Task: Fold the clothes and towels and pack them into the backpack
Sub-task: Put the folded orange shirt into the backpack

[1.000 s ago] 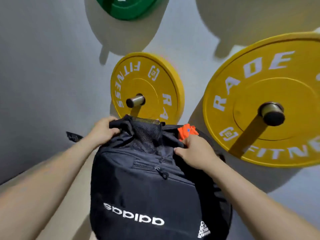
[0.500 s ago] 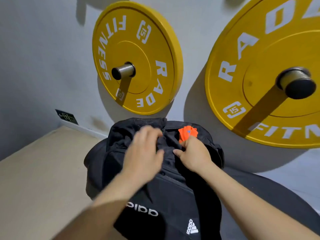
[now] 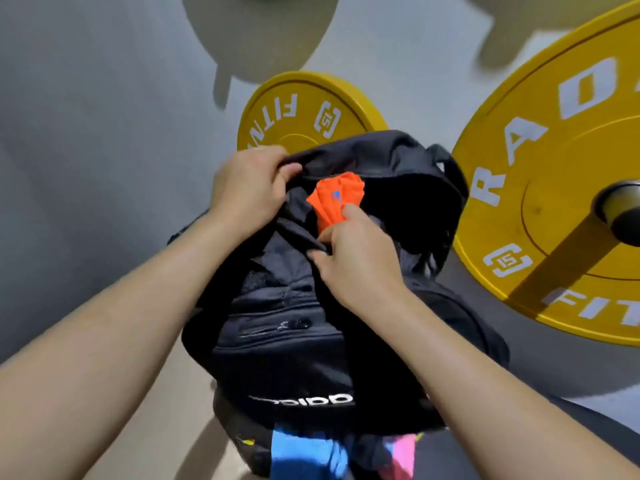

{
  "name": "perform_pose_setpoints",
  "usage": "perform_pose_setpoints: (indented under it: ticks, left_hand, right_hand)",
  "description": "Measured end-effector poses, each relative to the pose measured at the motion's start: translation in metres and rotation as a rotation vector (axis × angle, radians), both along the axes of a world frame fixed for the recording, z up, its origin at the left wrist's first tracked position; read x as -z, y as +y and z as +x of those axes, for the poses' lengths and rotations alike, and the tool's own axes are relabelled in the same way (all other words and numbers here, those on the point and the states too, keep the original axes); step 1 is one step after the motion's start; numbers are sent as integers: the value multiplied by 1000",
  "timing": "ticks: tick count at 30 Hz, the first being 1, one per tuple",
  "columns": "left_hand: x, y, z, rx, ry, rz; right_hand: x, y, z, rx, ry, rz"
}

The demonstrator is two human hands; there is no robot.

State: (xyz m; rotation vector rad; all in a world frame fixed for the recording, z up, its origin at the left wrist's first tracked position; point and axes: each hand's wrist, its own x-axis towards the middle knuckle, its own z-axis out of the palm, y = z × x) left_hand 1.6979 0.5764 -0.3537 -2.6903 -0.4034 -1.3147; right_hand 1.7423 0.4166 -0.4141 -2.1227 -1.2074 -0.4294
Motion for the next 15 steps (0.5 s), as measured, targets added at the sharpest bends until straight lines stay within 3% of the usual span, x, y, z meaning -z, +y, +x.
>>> perform_pose_setpoints:
  ticks: [3, 5, 7, 9, 12, 15]
  left_hand:
    - [-44, -10, -21, 39, -200, 149]
    - [-34, -22, -35, 86, -266, 144]
    - [10, -34, -44, 90, -299, -10]
    - [84, -45, -50, 43, -266, -349]
    - [203, -65, -61, -127, -1, -860]
    - [273, -75, -73, -248, 624, -1042]
  right_hand:
    - [-32, 0, 2, -15, -171, 160]
    - [-25, -12, 0, -103, -198, 193]
    - [3, -29, 1, -170, -58, 172]
    - [44, -51, 6, -135, 174, 202]
    - [109, -75, 18, 38, 543, 363]
    - [151, -78, 15, 133, 763, 325]
